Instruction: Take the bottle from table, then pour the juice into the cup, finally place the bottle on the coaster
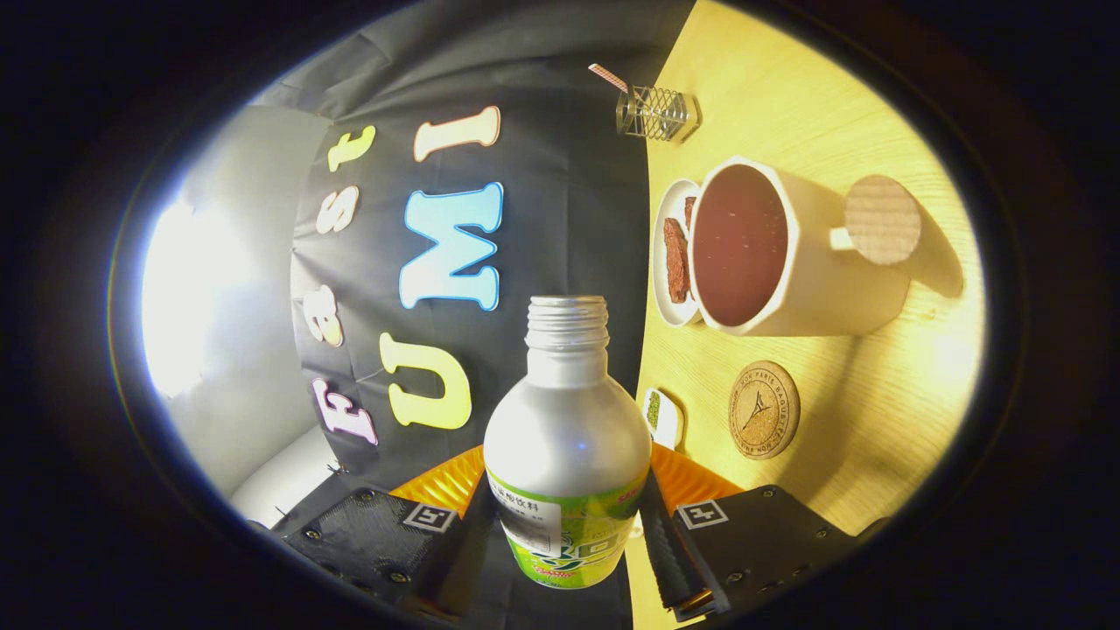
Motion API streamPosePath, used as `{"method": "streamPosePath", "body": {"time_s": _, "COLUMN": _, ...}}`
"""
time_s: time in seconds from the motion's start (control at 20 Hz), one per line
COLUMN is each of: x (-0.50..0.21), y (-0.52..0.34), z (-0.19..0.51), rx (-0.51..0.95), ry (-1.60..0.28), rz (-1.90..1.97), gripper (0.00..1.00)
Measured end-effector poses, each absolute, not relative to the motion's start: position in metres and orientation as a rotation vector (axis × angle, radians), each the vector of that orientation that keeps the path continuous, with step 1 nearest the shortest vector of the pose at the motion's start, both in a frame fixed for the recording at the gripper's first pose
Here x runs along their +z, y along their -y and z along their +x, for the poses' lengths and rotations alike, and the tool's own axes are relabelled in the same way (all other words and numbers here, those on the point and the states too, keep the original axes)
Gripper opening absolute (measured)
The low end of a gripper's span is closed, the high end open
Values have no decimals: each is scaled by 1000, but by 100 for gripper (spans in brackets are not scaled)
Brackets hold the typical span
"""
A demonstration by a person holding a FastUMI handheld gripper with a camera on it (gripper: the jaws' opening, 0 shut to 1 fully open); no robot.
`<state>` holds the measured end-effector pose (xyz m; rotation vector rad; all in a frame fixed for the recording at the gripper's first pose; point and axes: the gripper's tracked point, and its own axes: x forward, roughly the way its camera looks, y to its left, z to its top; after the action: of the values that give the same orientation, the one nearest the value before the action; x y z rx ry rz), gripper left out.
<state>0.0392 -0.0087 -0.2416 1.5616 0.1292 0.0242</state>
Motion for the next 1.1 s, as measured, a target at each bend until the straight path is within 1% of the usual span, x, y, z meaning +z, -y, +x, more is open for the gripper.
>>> {"method": "streamPosePath", "body": {"time_s": 1.1, "x": -232, "y": 9, "z": 38, "rx": 62, "ry": -48, "rz": 1782, "gripper": 76}}
